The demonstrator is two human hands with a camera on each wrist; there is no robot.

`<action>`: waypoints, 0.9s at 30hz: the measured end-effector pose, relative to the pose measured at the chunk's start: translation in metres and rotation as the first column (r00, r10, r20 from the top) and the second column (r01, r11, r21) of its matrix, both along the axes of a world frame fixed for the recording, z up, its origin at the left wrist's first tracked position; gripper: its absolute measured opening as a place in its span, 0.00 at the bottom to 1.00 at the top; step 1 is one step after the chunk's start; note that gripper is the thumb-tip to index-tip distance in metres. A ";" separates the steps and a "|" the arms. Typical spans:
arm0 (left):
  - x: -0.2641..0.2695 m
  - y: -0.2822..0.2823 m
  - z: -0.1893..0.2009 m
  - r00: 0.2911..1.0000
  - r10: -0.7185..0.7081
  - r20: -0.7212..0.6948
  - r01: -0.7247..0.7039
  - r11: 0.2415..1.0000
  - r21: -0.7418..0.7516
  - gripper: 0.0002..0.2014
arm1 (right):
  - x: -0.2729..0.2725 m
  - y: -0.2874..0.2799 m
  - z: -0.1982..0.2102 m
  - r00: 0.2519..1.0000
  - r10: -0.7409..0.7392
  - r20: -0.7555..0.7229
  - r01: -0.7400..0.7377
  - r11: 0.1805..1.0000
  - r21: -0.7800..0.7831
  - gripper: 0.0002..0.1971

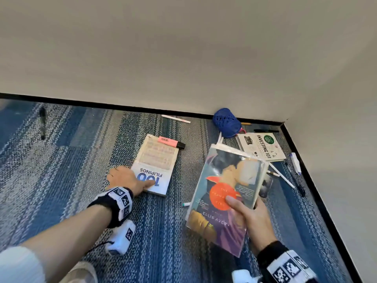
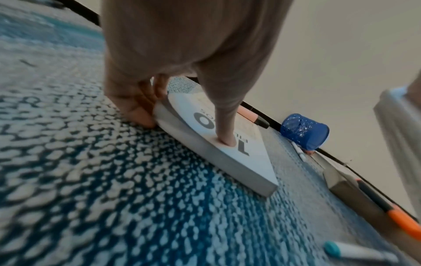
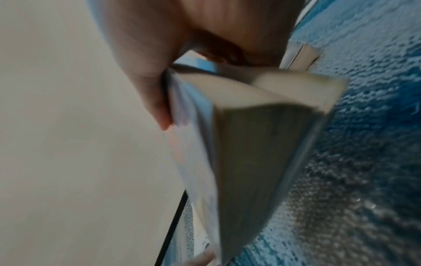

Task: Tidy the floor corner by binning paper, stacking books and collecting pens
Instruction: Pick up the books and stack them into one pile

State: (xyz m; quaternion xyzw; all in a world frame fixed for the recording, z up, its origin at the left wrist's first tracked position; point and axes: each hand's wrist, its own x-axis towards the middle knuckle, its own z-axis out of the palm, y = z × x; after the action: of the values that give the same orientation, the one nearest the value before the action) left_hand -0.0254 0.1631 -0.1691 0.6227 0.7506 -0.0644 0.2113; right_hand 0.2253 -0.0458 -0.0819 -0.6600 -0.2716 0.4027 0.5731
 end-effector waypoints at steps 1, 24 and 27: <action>-0.002 0.005 -0.004 1.000 0.009 0.004 -0.009 0.999 -0.041 0.58 | 0.002 0.003 -0.001 1.000 -0.007 -0.028 0.007 1.000 -0.017 0.31; -0.126 0.079 0.215 0.604 -0.464 0.648 0.212 0.877 0.431 0.17 | -0.085 0.137 -0.021 0.960 0.253 -0.116 -0.278 0.898 -0.342 0.34; -0.118 0.076 0.213 0.603 -0.552 0.576 0.414 0.833 0.366 0.20 | -0.104 0.141 -0.022 0.947 0.272 -0.172 -0.317 0.878 -0.358 0.35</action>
State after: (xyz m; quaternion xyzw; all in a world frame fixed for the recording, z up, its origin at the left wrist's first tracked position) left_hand -0.1438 0.2393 0.0434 0.8014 0.4306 0.1788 0.3747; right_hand 0.1211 0.0948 -0.1043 -0.6849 -0.2518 0.5680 0.3807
